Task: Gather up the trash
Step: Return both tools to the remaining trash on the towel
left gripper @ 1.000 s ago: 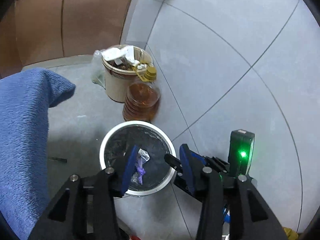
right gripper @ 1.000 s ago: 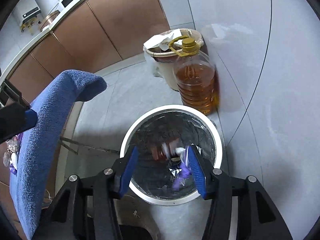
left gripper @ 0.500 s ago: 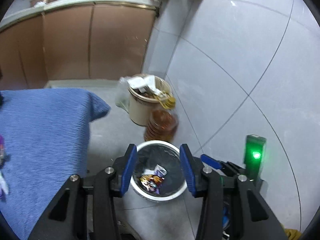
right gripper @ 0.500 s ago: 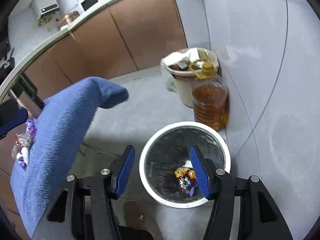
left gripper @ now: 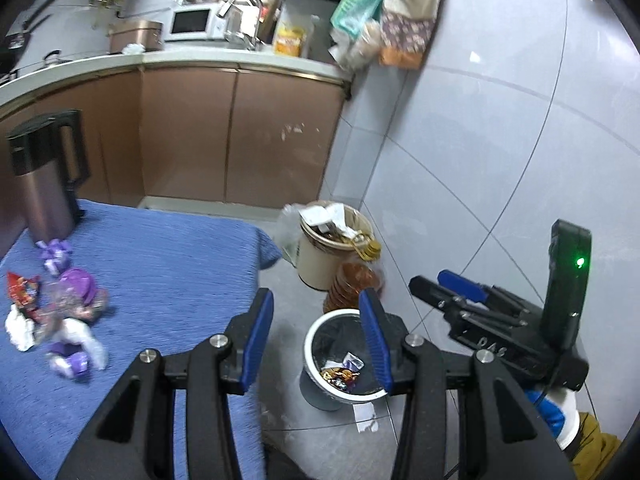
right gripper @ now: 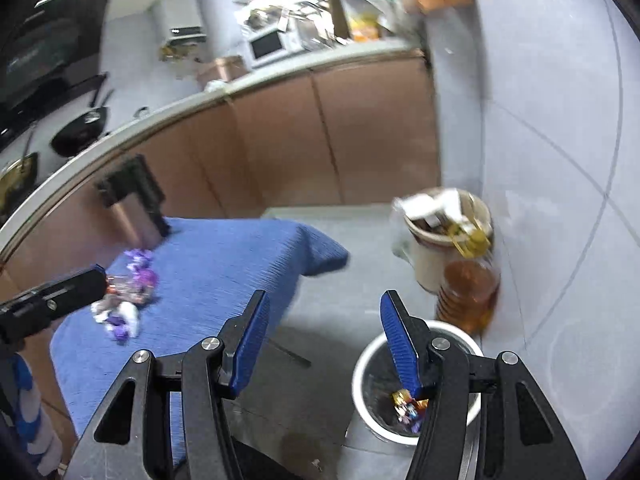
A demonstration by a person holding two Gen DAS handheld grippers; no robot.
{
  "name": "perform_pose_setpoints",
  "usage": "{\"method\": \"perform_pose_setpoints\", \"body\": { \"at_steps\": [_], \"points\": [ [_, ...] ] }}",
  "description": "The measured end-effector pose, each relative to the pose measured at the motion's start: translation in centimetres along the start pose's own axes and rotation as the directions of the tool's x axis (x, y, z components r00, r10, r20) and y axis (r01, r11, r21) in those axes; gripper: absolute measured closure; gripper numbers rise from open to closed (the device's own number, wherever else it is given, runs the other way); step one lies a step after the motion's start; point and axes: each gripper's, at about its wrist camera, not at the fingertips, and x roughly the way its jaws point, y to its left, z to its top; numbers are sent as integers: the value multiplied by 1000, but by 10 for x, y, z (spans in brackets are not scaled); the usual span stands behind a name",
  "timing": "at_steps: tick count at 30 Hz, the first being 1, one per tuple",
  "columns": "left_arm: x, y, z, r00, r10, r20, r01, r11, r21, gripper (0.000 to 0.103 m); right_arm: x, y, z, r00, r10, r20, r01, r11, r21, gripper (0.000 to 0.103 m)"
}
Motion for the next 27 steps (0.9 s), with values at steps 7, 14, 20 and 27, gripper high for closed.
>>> {"method": "perform_pose_setpoints", "body": {
  "at_steps": [7,14,20,27],
  "points": [
    [-54,54,-10,994,86,72,-82,995,-53,43,-22,63,21,996,77,36,-73,992,-105,45],
    [-84,137,-23,977,197,83,-184,972,-147,42,-10,121,35,989,144,22,-137,971,-195,45],
    [-94,202,-28,946,319,55,-301,930,-210,42,22,165,43,978,208,-25,-207,945,-252,44],
    [-72,287,-22,903,428,-33,-419,863,-280,42,93,229,43,940,304,-153,-338,889,-309,44]
  ]
}}
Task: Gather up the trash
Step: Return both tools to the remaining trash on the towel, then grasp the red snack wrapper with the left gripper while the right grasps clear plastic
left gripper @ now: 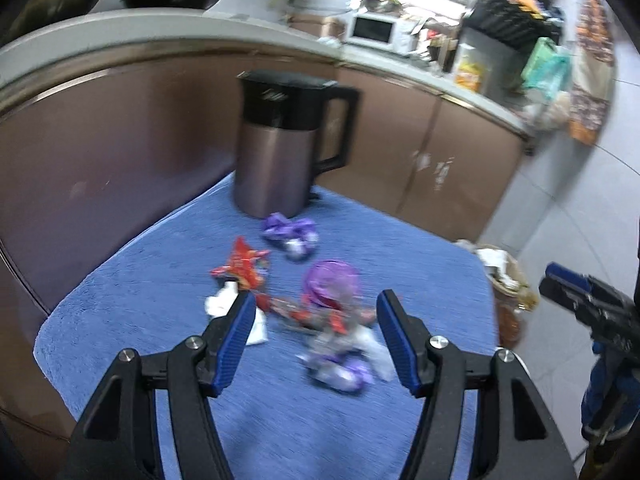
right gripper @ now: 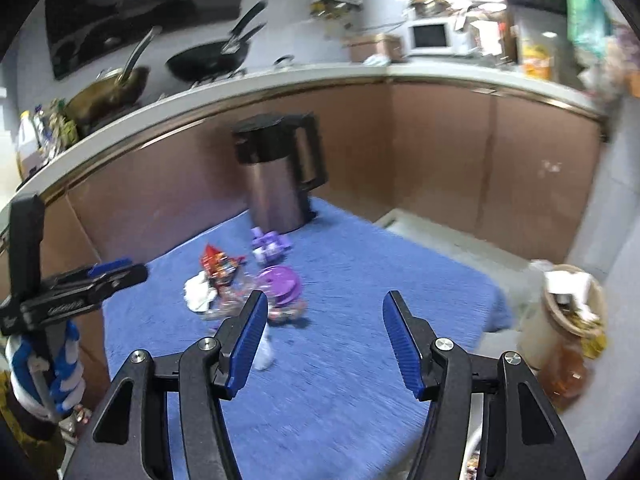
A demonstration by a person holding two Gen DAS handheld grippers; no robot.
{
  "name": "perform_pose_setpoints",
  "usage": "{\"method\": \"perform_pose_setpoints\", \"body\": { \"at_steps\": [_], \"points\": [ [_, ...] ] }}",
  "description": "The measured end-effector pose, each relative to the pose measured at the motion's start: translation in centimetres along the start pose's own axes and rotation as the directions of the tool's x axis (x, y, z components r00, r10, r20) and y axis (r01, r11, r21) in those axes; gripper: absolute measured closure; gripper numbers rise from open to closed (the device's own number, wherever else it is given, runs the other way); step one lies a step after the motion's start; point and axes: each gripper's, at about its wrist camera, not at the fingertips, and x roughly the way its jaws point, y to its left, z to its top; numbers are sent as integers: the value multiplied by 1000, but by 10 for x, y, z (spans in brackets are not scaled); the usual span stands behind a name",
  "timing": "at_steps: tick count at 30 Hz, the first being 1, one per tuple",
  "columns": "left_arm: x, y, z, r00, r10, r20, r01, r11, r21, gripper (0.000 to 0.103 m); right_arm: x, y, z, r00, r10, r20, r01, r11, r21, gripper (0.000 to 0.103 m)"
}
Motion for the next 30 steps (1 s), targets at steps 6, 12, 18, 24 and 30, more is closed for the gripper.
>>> {"method": "perform_pose_setpoints", "body": {
  "at_steps": [6,12,18,24,30],
  "points": [
    [72,45,16,993,79,-87,-84,995,-54,42,92,37,6,985,122,-122,-126,992,-25,44],
    [121,58,20,986,101,-133,-109,992,-55,42,160,64,1,966,165,-200,-179,982,-56,44],
    [155,63,18,980,96,-172,-109,992,-66,47,210,66,-1,949,173,-263,-184,983,-19,44],
    [172,71,15,977,64,-205,-88,990,-107,77,234,61,-6,931,215,-296,-206,977,60,62],
    [159,75,17,983,35,-179,-63,987,-151,92,232,50,-7,930,241,-279,-222,970,98,100]
  ]
}}
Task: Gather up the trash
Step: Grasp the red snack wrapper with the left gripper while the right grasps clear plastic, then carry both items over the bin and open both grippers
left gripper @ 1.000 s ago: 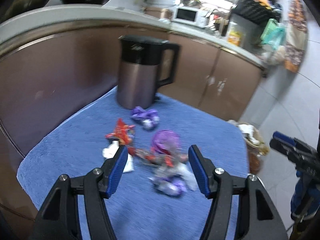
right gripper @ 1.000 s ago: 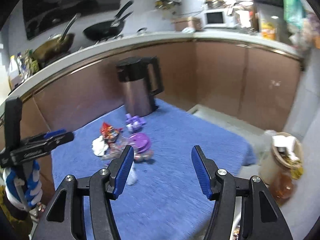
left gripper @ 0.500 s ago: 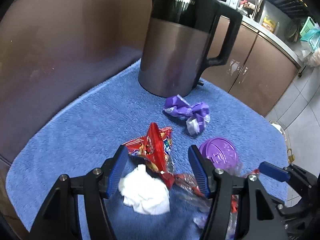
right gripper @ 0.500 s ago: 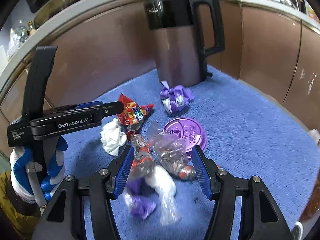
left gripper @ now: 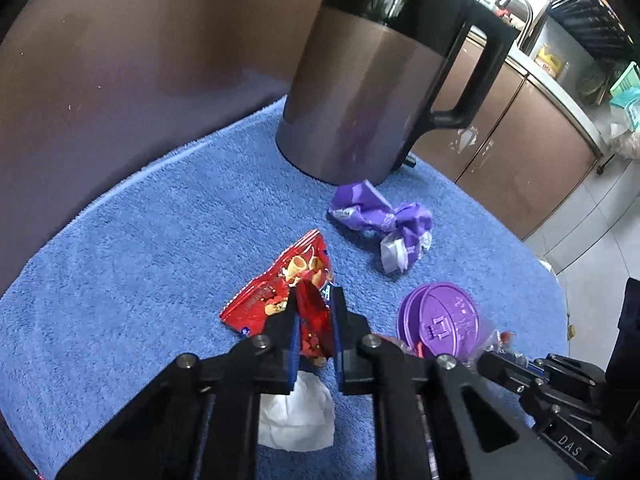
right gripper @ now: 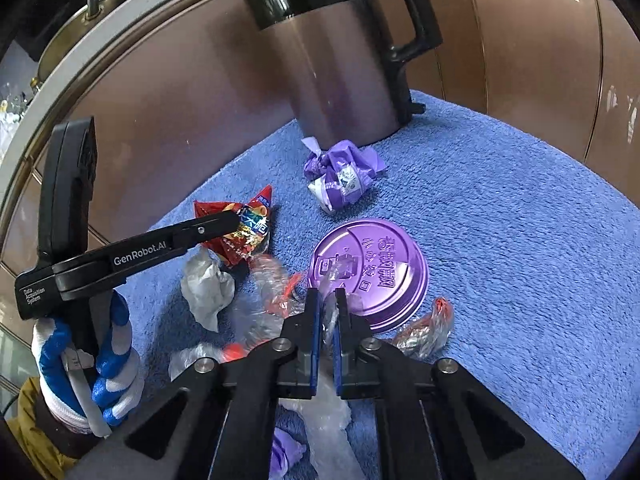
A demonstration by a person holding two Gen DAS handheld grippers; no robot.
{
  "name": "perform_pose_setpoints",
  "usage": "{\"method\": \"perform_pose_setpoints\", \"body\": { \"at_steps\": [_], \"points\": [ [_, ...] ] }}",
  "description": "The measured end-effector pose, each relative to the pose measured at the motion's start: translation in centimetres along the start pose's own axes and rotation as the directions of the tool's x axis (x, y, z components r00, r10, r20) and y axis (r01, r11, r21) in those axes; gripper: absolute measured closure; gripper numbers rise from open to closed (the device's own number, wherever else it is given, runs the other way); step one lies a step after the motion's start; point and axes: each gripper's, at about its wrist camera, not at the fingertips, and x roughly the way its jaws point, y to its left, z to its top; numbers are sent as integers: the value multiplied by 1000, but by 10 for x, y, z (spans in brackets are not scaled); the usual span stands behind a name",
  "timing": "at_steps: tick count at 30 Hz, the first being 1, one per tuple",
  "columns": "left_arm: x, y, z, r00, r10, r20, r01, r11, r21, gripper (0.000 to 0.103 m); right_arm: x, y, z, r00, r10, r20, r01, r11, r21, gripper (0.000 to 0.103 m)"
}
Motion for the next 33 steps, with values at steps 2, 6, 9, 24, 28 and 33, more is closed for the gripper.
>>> {"method": "perform_pose_setpoints", "body": {
  "at_steps": [2,6,9,24,28,33],
  "points": [
    [-10,-3,1,1000,-6,19,6,1000,-3,93,-8,1,-2,1000,-2,16,2,1000,-4,100],
    [-36,-9,0,998,-21,57,21,1000,-6,93,-31,7,-7,998,1,64,-1,1000,-6,101],
    [-59,-13,-4,996,-22,85,22,1000,1,93,-52,13,-10,995,6,103,-5,1000,-12,101],
    [-198,-47,-34,968,-63,242,58,998,29,93,-200,48,-43,945,71,318,-54,997,-61,101],
    [-231,-69,-45,956,-82,281,65,996,69,93,-235,49,-58,927,81,367,-61,996,-67,101],
    [-269,-93,-56,938,-121,324,87,989,118,93,-284,47,-81,899,64,434,-38,997,-70,101]
  ]
}}
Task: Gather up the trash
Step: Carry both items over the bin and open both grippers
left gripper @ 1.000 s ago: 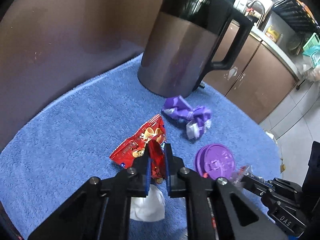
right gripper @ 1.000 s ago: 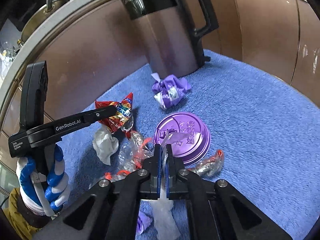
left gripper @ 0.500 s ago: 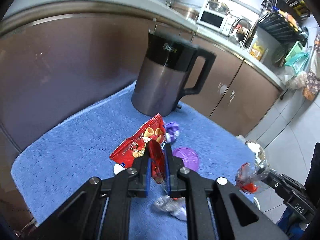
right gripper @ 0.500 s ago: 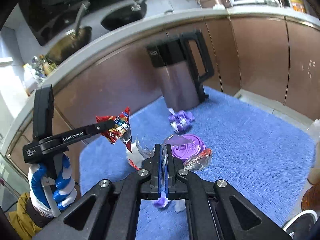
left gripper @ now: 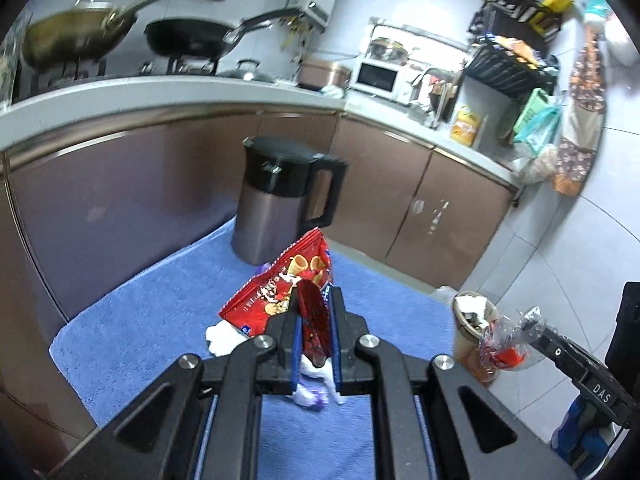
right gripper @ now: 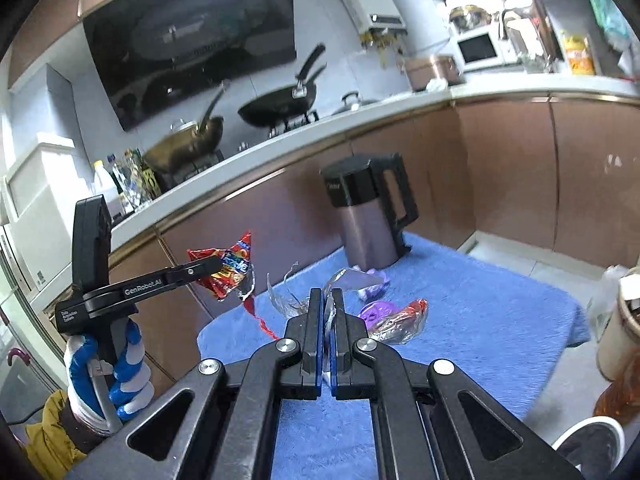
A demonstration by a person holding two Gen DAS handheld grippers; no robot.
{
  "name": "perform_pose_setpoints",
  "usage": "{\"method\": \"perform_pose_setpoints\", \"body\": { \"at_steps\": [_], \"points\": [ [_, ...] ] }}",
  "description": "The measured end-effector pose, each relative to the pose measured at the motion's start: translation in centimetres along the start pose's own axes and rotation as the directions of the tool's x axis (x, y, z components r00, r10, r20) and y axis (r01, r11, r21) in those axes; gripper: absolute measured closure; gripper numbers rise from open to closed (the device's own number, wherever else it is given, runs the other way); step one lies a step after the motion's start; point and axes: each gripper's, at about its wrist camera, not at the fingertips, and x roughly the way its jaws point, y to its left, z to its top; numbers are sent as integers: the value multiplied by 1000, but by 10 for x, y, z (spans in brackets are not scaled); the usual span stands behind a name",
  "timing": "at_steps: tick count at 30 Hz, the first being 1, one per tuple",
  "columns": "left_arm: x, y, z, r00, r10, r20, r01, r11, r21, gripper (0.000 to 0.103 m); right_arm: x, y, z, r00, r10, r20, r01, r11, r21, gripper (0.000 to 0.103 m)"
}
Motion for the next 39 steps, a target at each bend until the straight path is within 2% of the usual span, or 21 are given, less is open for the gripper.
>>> {"method": "perform_pose_setpoints", "body": {
  "at_steps": [6,9,13,18,20,25,30,34,38,39],
  "points": [
    [-25,-42,4,997,-72,35,70,996,48,93,-68,-8,0,994,-57,94,57,998,-1,101],
    [-27,-67,3,993,-117,32,114,990,82,93,-104,-18,-3,983,-113,142,114,993,5,101],
    [-18,-107,-5,984,-180,0,179,974,136,93,-136,-38,-8,963,-200,182,198,980,33,101],
    [14,-164,-24,963,-257,-87,269,944,193,92,-158,-68,-23,932,-313,181,302,949,87,101],
    [35,-193,-36,946,-289,-146,315,926,210,92,-164,-86,-32,920,-354,166,337,933,122,101],
    [80,-254,-74,912,-310,-269,380,886,267,92,-175,-143,-59,880,-463,107,431,873,226,101],
    [128,-316,-117,864,-311,-397,445,840,311,92,-177,-200,-93,844,-537,17,505,804,315,101],
    [165,-358,-151,820,-300,-487,489,809,326,92,-170,-234,-118,824,-563,-63,545,759,357,101],
    [191,-383,-179,781,-289,-553,519,792,320,89,-169,-264,-138,810,-574,-119,570,723,390,100],
    [197,-388,-185,766,-292,-573,532,788,310,87,-169,-270,-141,807,-576,-131,576,716,396,100]
  ]
}}
